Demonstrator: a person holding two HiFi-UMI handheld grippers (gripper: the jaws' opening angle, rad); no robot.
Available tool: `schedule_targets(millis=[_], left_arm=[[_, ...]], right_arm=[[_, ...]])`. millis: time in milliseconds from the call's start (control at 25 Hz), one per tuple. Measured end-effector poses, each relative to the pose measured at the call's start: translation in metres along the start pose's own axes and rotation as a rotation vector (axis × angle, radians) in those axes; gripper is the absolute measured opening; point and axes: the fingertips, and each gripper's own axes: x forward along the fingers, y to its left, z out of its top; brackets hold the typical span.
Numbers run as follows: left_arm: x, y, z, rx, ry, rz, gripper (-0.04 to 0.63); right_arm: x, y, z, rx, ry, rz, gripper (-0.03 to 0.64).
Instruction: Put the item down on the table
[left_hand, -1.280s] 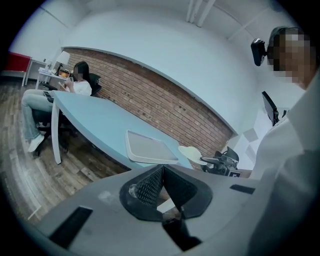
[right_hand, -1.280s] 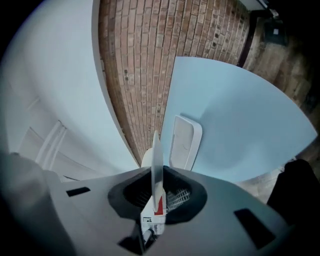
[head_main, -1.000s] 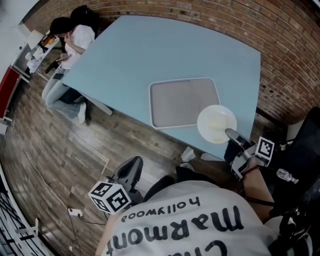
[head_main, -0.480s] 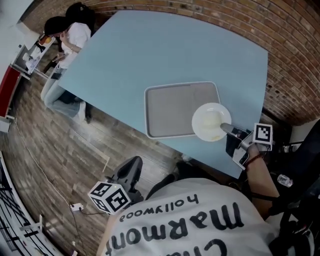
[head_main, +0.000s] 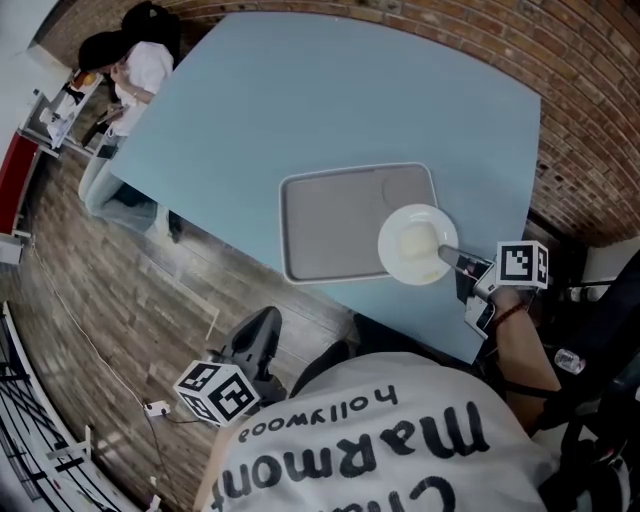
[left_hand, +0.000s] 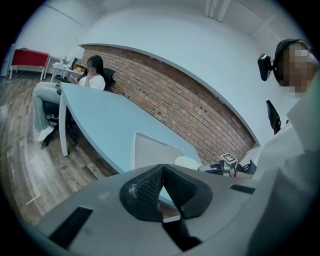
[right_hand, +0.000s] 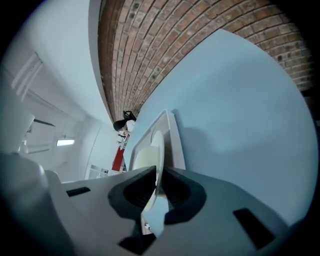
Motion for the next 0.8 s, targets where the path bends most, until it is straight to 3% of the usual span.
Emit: schedule_targets(millis=[480, 800], left_arm=[[0.022, -0.007, -0.001, 0.007, 0.017, 0.011, 0.008], [0.028, -0.008, -0.011, -0.008, 0.017, 0.037, 0.008]], right_arm=[[0.007, -0.003, 0.02, -0.219, 0.031, -0.058, 0.038], [0.01, -0.015, 0.031, -0.369, -0.004, -0.113, 0.066]])
